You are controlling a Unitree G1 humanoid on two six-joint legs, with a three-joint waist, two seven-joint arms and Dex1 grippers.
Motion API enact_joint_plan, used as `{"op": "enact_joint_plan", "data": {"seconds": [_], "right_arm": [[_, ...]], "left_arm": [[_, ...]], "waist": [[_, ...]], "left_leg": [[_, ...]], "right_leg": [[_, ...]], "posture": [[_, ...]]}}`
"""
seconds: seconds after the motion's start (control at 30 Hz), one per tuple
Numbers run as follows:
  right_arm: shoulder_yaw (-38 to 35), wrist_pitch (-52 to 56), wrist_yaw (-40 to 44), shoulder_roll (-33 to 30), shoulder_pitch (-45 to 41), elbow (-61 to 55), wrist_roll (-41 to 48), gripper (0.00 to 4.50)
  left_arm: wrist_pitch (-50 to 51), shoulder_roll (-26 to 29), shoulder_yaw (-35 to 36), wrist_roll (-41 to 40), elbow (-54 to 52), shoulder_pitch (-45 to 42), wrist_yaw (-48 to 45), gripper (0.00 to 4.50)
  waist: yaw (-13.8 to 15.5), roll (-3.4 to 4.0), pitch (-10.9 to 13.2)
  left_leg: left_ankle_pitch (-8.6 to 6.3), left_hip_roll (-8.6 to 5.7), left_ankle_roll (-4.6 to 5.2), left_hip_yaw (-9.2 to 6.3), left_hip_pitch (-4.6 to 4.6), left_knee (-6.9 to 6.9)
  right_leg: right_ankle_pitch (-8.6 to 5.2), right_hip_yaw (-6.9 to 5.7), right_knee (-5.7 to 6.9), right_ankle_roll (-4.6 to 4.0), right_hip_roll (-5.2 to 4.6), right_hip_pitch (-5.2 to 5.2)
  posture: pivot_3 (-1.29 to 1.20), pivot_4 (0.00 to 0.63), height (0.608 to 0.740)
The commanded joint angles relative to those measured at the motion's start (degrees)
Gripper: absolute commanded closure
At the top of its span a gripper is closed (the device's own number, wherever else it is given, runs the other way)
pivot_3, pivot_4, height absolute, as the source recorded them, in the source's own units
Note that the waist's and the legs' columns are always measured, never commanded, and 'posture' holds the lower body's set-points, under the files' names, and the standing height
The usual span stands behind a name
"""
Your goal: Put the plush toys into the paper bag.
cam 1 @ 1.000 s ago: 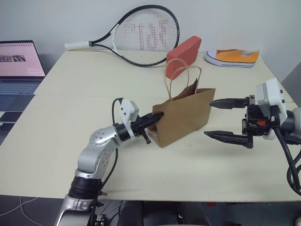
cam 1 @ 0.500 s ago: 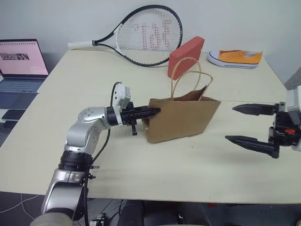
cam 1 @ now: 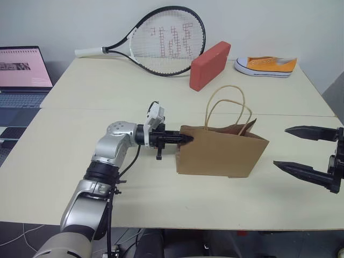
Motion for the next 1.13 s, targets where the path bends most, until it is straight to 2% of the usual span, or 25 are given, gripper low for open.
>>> {"op": "enact_joint_plan", "data": {"seconds": [0.03, 0.1, 0.27, 0.5, 0.63, 0.77, 0.97, 1.13], "right_arm": [[-0.03, -1.26, -0.26, -0.83, -0.61, -0.11, 0.61, 0.00], [0.87, -1.68, -0.28, -1.06, -0.94, 0.24, 0.56, 0.00], [2.90, -2.97, 0.23, -1.60, -1.72, 1.35, -0.37, 0.00], [5.25, -6.16, 2.42, -2.78, -2.79, 5.15, -3.52, 0.00], [6.51, -10.23, 5.79, -4.24, -3.00, 9.30, -7.86, 0.00], [8.12, -14.40, 12.69, -7.68, -3.11, 15.59, -11.88, 0.00], [11.39, -19.77, 19.23, -11.53, -5.32, 25.95, -17.15, 0.00], [14.91, -23.21, 21.30, -12.03, -7.69, 30.03, -19.60, 0.00]], "left_arm": [[-0.95, 0.76, 0.26, 1.76, 0.02, -1.16, 0.69, 4.07], [-0.15, 1.43, 1.01, 1.29, -0.75, -1.31, 0.18, 3.66], [-0.19, 4.10, 1.72, 1.52, -3.04, -0.99, -0.35, 2.12], [-0.99, 12.69, 2.86, 4.51, -10.87, 6.04, 1.70, 0.07], [-1.19, 17.28, 7.03, 5.97, -16.43, 11.52, 7.56, 0.07], [2.54, 23.21, 13.24, 6.71, -25.07, 18.98, 13.79, 0.07], [11.77, 28.96, 22.44, 0.93, -36.44, 27.25, 16.35, 0.07], [14.21, 31.64, 25.33, -1.64, -36.86, 29.33, 15.47, 0.07]], "waist": [[0.00, 0.00, 0.00], [-0.05, 0.00, 0.00], [-0.14, 0.00, 0.00], [-0.29, 0.01, 0.00], [-0.19, 0.00, 0.00], [-0.16, 0.01, 0.01], [-0.16, 0.01, 0.02], [-0.16, 0.02, 0.02]], "left_leg": [[0.00, 0.00, 0.00, 0.00, 0.00, 0.00], [0.00, 0.00, 0.00, -0.01, 0.01, 0.00], [0.00, 0.01, 0.00, 0.00, 0.02, -0.01], [0.00, 0.02, 0.00, 0.00, 0.07, -0.09], [0.00, 0.04, 0.00, 0.00, 0.06, -0.11], [0.00, 0.05, 0.00, 0.01, 0.08, -0.11], [-0.01, 0.09, -0.01, 0.08, 0.11, -0.13], [-0.01, 0.11, -0.01, 0.14, 0.13, -0.12]], "right_leg": [[0.00, 0.00, 0.01, 0.01, 0.00, 0.00], [0.01, 0.00, 0.02, 0.03, 0.00, -0.01], [0.01, 0.00, 0.03, 0.02, 0.00, -0.01], [0.01, 0.00, 0.03, 0.03, 0.00, -0.03], [-0.01, 0.00, 0.03, -0.01, 0.00, -0.04], [-0.03, -0.01, 0.01, -0.05, -0.01, -0.03], [-0.08, -0.02, 0.02, -0.12, -0.02, -0.06], [-0.17, -0.04, 0.02, -0.27, -0.02, -0.07]], "posture": [[0.00, 0.150, 0.740], [0.00, 0.150, 0.740], [0.00, 0.150, 0.740], [0.00, 0.150, 0.740], [0.00, 0.150, 0.740], [0.00, 0.150, 0.740], [0.00, 0.150, 0.740], [0.00, 0.150, 0.740]]}}
